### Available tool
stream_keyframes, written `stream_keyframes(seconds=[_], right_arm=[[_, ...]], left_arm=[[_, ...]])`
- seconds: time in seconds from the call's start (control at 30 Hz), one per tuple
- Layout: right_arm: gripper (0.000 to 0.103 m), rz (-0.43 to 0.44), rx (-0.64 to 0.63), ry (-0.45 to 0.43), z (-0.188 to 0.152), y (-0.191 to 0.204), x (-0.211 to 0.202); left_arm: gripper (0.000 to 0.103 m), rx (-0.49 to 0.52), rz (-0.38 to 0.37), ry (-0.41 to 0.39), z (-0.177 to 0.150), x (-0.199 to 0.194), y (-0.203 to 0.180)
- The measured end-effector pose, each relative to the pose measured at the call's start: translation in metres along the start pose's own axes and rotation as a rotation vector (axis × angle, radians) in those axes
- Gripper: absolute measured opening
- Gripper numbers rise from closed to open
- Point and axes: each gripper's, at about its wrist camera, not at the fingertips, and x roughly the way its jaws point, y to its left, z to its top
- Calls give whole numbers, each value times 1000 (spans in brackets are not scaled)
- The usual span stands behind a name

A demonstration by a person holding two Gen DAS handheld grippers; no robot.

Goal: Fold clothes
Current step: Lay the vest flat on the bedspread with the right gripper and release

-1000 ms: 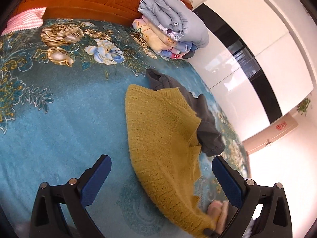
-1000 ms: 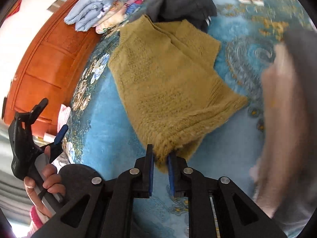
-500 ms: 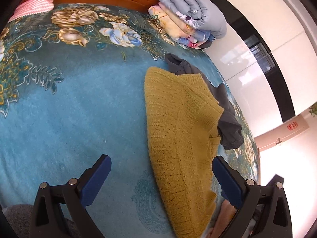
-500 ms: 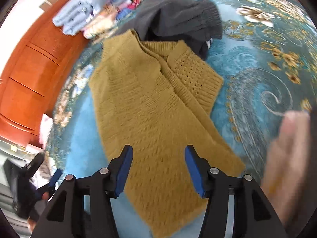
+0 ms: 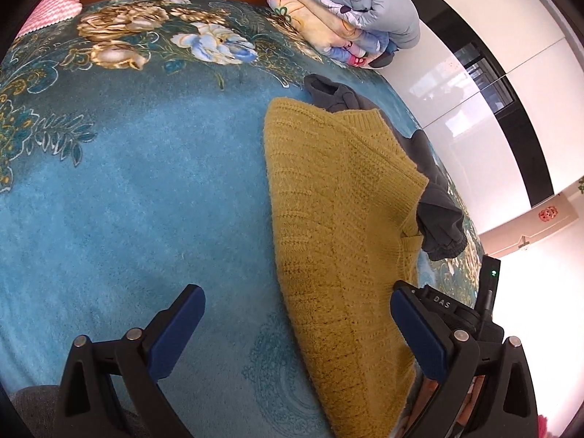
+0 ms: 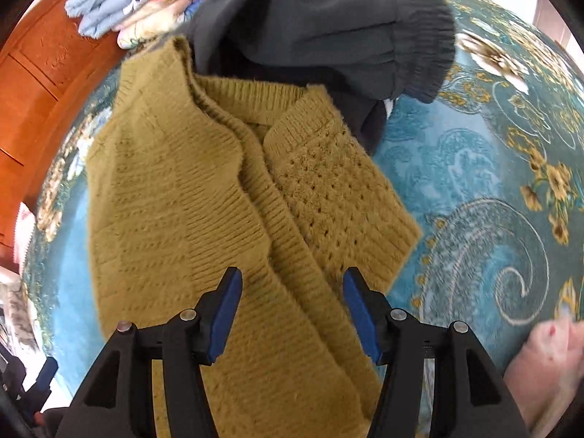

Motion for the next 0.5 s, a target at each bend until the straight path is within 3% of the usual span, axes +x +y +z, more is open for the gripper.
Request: stream_keyframes(seconds=[0.17,0.23,0.3,0.4,0.5], right_arm=[[59,32,16,34,0,-2,3],[50,48,38,30,-1,-6,-2],[17,63,46,35,-3,-7,-8],[9,106,43,34,-7,-5,-20],[7,190,35,26,-13,3,-36]], left_arm=[[103,-21,7,19,2,7,4],[103,-32,5,22,3,8,6],[103,-38,3,25,3,9,6],[103,-37,1,24,3,7,6],[103,-42,-6,14,4,2,6]])
